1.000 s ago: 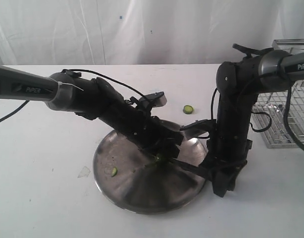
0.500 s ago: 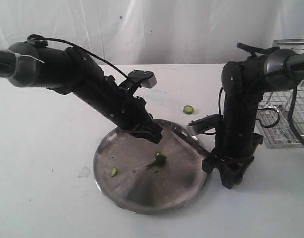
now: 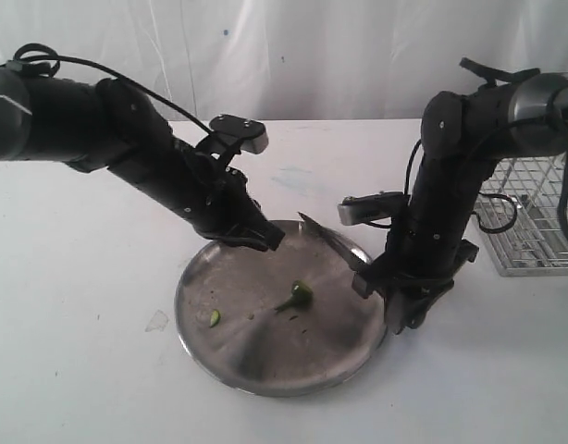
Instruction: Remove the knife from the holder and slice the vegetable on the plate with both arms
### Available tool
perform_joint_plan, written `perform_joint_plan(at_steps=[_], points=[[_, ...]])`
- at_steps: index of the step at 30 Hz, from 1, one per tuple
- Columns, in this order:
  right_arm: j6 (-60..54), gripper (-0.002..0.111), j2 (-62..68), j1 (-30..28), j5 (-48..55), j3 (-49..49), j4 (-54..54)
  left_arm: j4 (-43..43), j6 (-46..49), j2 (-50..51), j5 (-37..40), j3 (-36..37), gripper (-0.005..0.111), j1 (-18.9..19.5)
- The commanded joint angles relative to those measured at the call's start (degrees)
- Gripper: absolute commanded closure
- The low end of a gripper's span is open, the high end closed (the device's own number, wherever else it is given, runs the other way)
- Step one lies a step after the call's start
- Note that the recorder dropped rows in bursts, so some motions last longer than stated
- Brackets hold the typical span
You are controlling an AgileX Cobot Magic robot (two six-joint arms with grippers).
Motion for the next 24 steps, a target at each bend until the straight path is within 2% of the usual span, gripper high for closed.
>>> perform_joint_plan(at_steps=[1,4,7,14,16,20,24], points=[[-2.3,0.108,-0.8,-0.5,0.7,0.0,5.5,-0.1,-1.3,-4.3,-8.0,7.7,0.107,0.2],[-6.7,0.108,-0.5,-0.5,-1.4,0.0,10.9,-0.1,1.9,-7.2,-8.3,11.9,0.107,0.2],[-11.0,0.106,0.7,-0.5,-0.1,0.0,14.0,-0.4,1.4,-9.8,-12.2,16.2,0.107,0.2],[-12.2,0.081,2.5,-0.5,0.7,1.4,14.5,-0.9,-2.5,-14.9,-20.0,23.1,0.107,0.2],[-12.0,0.077,2.4,-0.5,0.5,1.0,14.5,-0.9,-2.7,-16.5,-21.5,25.0,0.107,0.2],[-10.3,0.077,0.1,-0.5,1.9,-0.7,14.2,-0.9,-2.7,-21.9,-24.5,28.8,0.107,0.4],[-10.3,0.078,-4.9,-1.1,2.1,-2.5,12.7,-0.9,-1.7,-29.3,-23.3,29.5,0.107,4.3]])
